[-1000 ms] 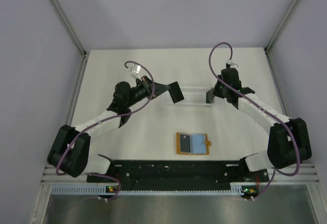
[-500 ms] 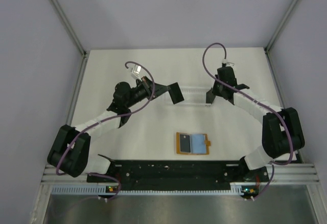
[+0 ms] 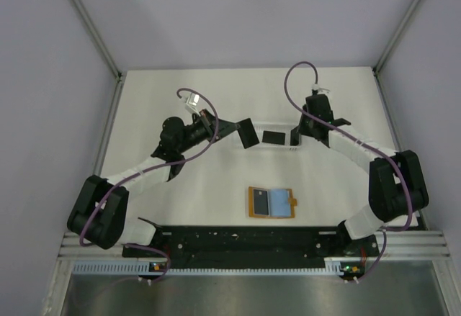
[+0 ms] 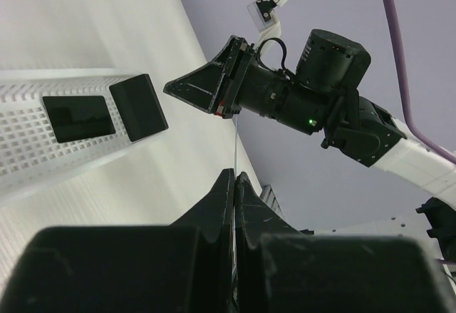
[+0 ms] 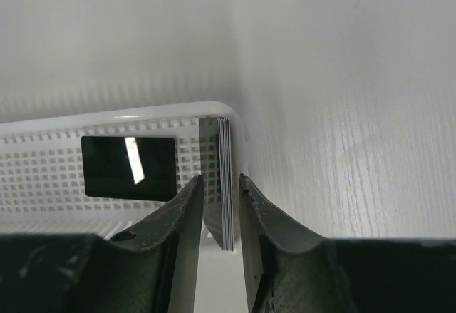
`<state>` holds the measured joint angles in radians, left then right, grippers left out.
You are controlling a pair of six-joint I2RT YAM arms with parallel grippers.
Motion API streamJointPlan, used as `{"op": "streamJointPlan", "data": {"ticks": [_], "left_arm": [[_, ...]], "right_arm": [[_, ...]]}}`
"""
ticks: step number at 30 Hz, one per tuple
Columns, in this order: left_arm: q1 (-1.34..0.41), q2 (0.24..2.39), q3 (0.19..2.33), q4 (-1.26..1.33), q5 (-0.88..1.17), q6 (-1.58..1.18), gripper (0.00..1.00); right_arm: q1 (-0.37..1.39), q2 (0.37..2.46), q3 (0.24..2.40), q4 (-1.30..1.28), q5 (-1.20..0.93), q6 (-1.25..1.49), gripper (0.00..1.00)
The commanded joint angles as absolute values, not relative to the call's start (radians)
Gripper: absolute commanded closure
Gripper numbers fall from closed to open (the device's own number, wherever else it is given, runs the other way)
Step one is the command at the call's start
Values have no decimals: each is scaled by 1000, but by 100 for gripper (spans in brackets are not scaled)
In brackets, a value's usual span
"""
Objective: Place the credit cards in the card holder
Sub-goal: Place the credit card in the storage box, then insert the credit card into the card holder.
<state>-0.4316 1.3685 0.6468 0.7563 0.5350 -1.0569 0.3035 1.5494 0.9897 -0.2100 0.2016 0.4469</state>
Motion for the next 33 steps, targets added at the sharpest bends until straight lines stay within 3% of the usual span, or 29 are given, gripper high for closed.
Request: {"op": "streamJointPlan", "data": {"ticks": [1,8,14,23,33], "left_arm": [[-426,1368,646,821,549,-1058,100],[-426,1368,644,818,552,-1058,100],[-426,1385,658,824,607,-1058,100],[-428,1448,667,1074,792,-1175,100],[-457,1443,716,1052,790,-1173,100]], "right_arm": [[295,1488,1011,-187,216,439,72],[295,1316,968,-183,94,452,66],[295,1129,848,53,-401,530,41],[293,1132,793,339,-810,748,40],[334,1144,772,358,-911,769,41]]}}
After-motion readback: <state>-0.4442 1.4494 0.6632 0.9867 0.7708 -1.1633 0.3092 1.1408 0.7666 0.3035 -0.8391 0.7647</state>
